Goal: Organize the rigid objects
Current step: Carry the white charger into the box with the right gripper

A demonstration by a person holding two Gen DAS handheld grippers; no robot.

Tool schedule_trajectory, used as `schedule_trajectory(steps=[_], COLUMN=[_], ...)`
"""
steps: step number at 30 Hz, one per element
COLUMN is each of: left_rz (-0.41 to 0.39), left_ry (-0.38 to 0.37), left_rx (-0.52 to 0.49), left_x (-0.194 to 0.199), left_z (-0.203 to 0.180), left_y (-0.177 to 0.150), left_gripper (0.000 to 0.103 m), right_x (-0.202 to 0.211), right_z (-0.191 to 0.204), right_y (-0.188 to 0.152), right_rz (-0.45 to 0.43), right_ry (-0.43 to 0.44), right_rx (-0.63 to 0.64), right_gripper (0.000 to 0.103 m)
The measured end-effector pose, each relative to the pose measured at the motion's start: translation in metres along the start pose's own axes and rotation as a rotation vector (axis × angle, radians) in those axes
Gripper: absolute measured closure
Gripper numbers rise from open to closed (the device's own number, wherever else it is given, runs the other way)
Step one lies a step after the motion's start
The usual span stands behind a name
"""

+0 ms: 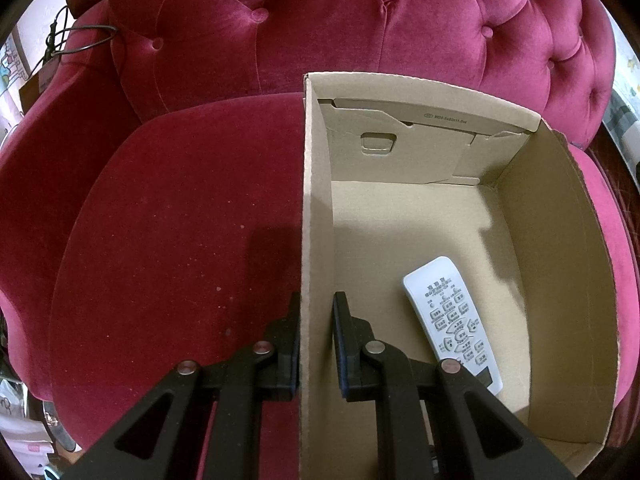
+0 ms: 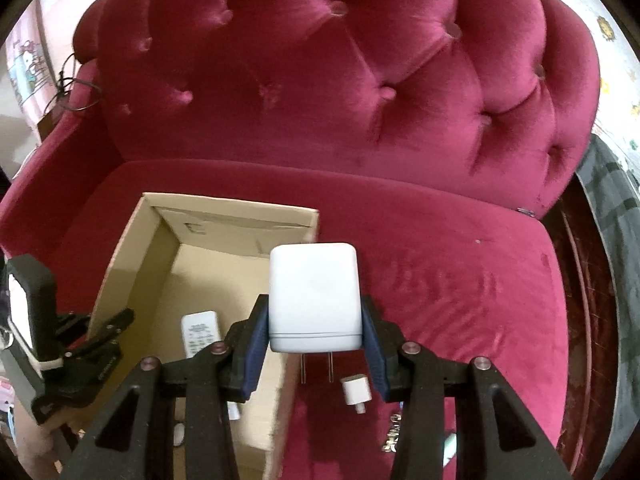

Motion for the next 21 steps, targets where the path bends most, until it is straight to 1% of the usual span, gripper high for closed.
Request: schedule_trajectory(steps=[10, 21], left_rz=[0.002, 0.0], left_ry=[-0.007, -0.012], left_rx=[0.007, 0.008], left_x=[-0.001, -0.002], left_z=[0.001, 0.002], left_y=[0.0, 0.0], left_gripper=[0.089, 0.088], right_x=[-0.02, -0.055], right_z=[0.046, 0.076], right_y=[-0.004, -0.013], right_rz=[0.02, 0.078], right_ry=[0.065, 0.091], right_rx=[0.053, 0.091], right_gripper=[0.057, 0.057])
Point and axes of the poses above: each gripper's, at about its wrist camera, not at the fingertips, and x roughly against the way its jaws point, z to its left, y to its top, the point moved 3 cm from there along -x, roughly the way its jaws point, and after that the axes turned 7 degrees about y, right-handed, at the moved point
